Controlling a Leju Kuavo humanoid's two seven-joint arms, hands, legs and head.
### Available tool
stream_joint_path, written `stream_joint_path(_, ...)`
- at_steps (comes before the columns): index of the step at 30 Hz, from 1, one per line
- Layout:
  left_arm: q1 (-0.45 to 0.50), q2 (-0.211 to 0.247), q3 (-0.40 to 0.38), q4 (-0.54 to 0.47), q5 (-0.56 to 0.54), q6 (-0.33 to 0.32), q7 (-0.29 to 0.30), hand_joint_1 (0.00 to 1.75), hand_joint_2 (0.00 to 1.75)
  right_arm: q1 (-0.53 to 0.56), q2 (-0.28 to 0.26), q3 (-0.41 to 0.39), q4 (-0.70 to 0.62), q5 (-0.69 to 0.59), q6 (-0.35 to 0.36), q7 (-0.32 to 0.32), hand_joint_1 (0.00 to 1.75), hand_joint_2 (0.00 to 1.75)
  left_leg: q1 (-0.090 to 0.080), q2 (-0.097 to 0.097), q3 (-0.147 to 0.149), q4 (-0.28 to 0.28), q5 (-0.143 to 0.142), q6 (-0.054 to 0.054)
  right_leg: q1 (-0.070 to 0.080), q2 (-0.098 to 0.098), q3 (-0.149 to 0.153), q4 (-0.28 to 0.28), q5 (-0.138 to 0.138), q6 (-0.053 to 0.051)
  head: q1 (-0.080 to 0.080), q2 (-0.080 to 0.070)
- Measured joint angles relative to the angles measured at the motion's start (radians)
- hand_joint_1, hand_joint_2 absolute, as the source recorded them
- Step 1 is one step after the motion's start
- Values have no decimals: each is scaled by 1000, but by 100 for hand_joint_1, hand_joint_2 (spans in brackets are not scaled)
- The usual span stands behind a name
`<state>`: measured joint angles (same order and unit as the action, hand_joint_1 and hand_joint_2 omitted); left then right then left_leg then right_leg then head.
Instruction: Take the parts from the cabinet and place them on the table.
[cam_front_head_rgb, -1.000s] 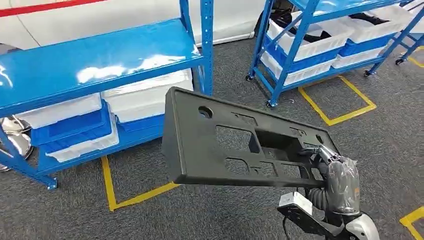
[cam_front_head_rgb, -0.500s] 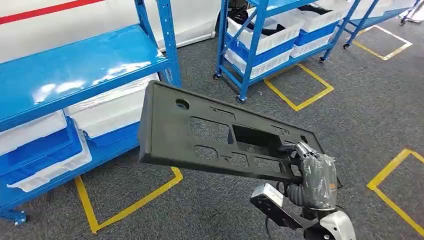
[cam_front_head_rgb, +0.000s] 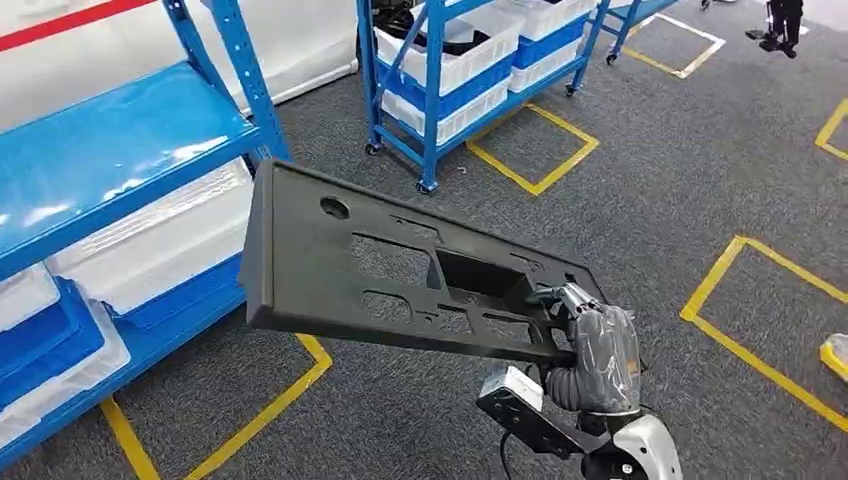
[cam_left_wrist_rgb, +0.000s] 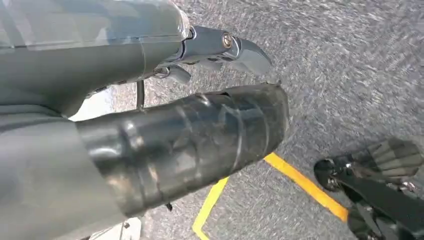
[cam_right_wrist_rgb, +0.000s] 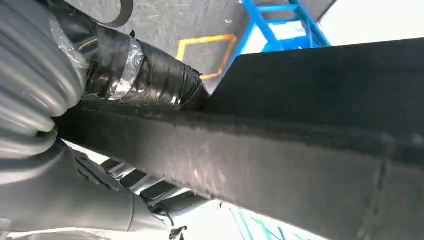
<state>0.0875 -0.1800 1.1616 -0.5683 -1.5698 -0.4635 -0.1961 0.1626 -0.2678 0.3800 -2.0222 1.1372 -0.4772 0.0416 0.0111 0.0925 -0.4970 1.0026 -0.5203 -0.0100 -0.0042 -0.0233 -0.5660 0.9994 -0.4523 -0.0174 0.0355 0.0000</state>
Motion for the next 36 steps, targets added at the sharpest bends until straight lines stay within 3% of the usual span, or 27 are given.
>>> stream_joint_path(1, 6, -4, 0, -7, 0, -7, -5, 0, 0, -3, 4, 0, 0, -2, 0, -3, 175, 175, -1, -43, -12, 23, -18, 0, -1, 8, 2, -7, 3, -6, 0, 0)
stream_joint_path(2, 10, -17, 0, -32, 0, -26, -14, 0, 0, -2, 5, 0, 0, -5, -5, -8, 175, 175, 0, -79, -50, 102, -68, 1, -1, 17, 1, -8, 4, -10, 0, 0)
stream_joint_path(4, 26, -42, -1, -73, 0, -54, -16, 0, 0, 38, -1, -8, -12, -10, -26, -13, 175, 175, 0, -89, -131, 269, -143, -1, 1, 39, 1, -6, 3, -11, 0, 0)
stream_joint_path(5, 34, -56, -4, -94, 0, -62, -16, 0, 0, 79, -14, -19, -31, -19, -48, -13, 175, 175, 0, -88, -158, 316, -148, -2, 1, 48, 1, -4, 1, -12, 0, 0)
stream_joint_path(6, 42, -67, -8, -113, 0, -64, -16, 0, 0, 118, -30, -31, -51, -32, -73, -13, 175, 175, 0, -88, -158, 307, -123, -2, 0, 62, 3, -2, -1, -9, 0, 0)
stream_joint_path(8, 50, -82, -11, -134, 0, -65, -22, 0, 0, 193, -67, -65, -92, -57, -113, -12, 175, 175, 4, -99, -95, 163, -23, 1, -2, 90, 7, 5, -8, -2, 0, 0)
stream_joint_path(9, 53, -85, -11, -141, 0, -62, -24, 0, 0, 226, -81, -81, -111, -67, -126, -12, 175, 175, 7, -130, -52, 64, 28, 3, -3, 103, 8, 12, -12, 2, 0, 0)
stream_joint_path(10, 56, -87, -11, -144, 0, -60, -25, 0, 0, 243, -92, -92, -124, -71, -132, -13, 175, 175, 10, -185, -38, 27, 23, 6, 0, 114, 1, 22, -16, 7, 1, 0)
stream_joint_path(12, 52, -92, -12, -148, 0, -57, -27, 0, 0, 266, -113, -105, -141, -72, -132, -13, 175, 175, 8, -169, -39, 16, 14, 10, -4, 142, -16, 31, -14, 20, 0, 0)
stream_joint_path(14, 46, -93, -13, -151, 0, -51, -28, 0, 0, 290, -118, -113, -157, -74, -129, -12, 175, 175, 4, -143, -31, 12, 17, 22, -8, 170, -22, 27, -8, 36, 1, 0)
stream_joint_path(15, 44, -97, -13, -151, 0, -50, -29, 0, 0, 296, -125, -117, -161, -75, -125, -9, 175, 175, 11, -126, -25, 0, 25, 35, -10, 152, -22, 35, -13, 39, 0, 0)
stream_joint_path(16, 45, -97, -13, -151, 0, -46, -29, 0, 0, 300, -130, -120, -164, -76, -124, -8, 175, 175, 10, -112, -22, -5, 25, 39, -4, 86, -33, 61, -32, 43, 2, 0)
stream_joint_path(17, 45, -97, -13, -151, 0, -45, -29, 0, 0, 300, -137, -122, -168, -79, -124, -6, 175, 175, 8, -98, -21, -5, 25, 44, -3, 50, -63, 120, -71, 49, 1, 0)
stream_joint_path(19, 45, -97, -12, -151, 0, -43, -23, 0, 0, 306, -142, -132, -174, -86, -124, -6, 175, 175, 4, -69, -22, -5, 22, 47, -10, 32, -140, 277, -146, 57, 2, 0)
stream_joint_path(20, 45, -98, -11, -152, 0, -43, -18, 0, 0, 310, -145, -135, -175, -93, -124, -6, 175, 175, 3, -55, -22, -4, 21, 47, -12, 29, -165, 328, -159, 60, 2, 0)
stream_joint_path(21, 45, -99, -10, -153, 0, -45, -13, 0, 0, 316, -148, -138, -175, -101, -123, -6, 175, 175, 3, -42, -21, -4, 19, 46, -14, 28, -167, 334, -149, 62, 2, 0)
stream_joint_path(22, 45, -103, -9, -158, 0, -49, -7, 0, 0, 322, -149, -141, -175, -105, -121, -8, 175, 175, 3, -29, -21, -4, 16, 44, -15, 25, -144, 292, -116, 62, 2, 0)
stream_joint_path(23, 45, -106, -9, -163, 0, -54, -2, 0, 0, 326, -151, -145, -177, -111, -117, -12, 175, 175, 3, -18, -16, -4, 13, 41, -16, 18, -97, 210, -73, 60, 2, 0)
stream_joint_path(24, 44, -111, -9, -169, 0, -58, 2, 0, 0, 329, -154, -149, -179, -116, -115, -15, 175, 175, 3, -7, -11, -4, 8, 38, -15, -2, -38, 108, -32, 56, 2, 0)
stream_joint_path(25, 44, -117, -9, -174, 0, -61, 5, 0, 0, 330, -155, -155, -182, -118, -114, -18, 175, 175, 1, 2, -3, -4, 5, 34, -10, -46, 5, 30, -26, 49, 2, 0)
stream_joint_path(26, 45, -119, -9, -179, 0, -61, 6, 0, 0, 330, -156, -159, -183, -119, -114, -20, 175, 175, -5, 8, 0, -4, 1, 26, -2, -49, 5, 27, -26, 40, 2, 0)
stream_joint_path(30, 32, -127, -8, -193, 0, -60, 8, 0, 0, 340, -157, -171, -194, -133, -113, -27, 175, 175, -4, 40, 18, -11, -6, 3, 0, -2, 5, 14, -19, 15, 1, 0)
stream_joint_path(31, 33, -127, -8, -194, 0, -59, 8, 0, 0, 345, -157, -174, -195, -135, -112, -27, 175, 175, 2, -8, 14, 8, -23, -1, -6, 5, 9, 7, -14, 8, 2, 0)
stream_joint_path(32, 35, -127, -8, -196, 0, -59, 7, 0, 0, 343, -157, -177, -196, -134, -110, -27, 175, 175, 3, -52, -11, 60, -60, 0, -9, 14, 8, 5, -11, 0, 1, 0)
stream_joint_path(34, 36, -129, -8, -196, 0, -57, 7, 0, 0, 343, -156, -184, -198, -130, -98, -26, 175, 175, 2, -85, -90, 222, -138, -1, -7, 36, 5, 5, -12, -5, 1, 0)
stream_joint_path(35, 37, -129, -8, -196, 0, -57, 8, 0, 0, 345, -156, -185, -198, -129, -95, -26, 175, 175, 3, -87, -126, 288, -156, -1, -5, 48, 5, 5, -12, -5, 1, 0)
stream_joint_path(36, 38, -129, -8, -196, 0, -56, 8, 0, 0, 346, -156, -186, -198, -129, -94, -26, 175, 175, 3, -87, -146, 316, -150, -2, -4, 63, 6, 6, -12, -5, 1, 0)
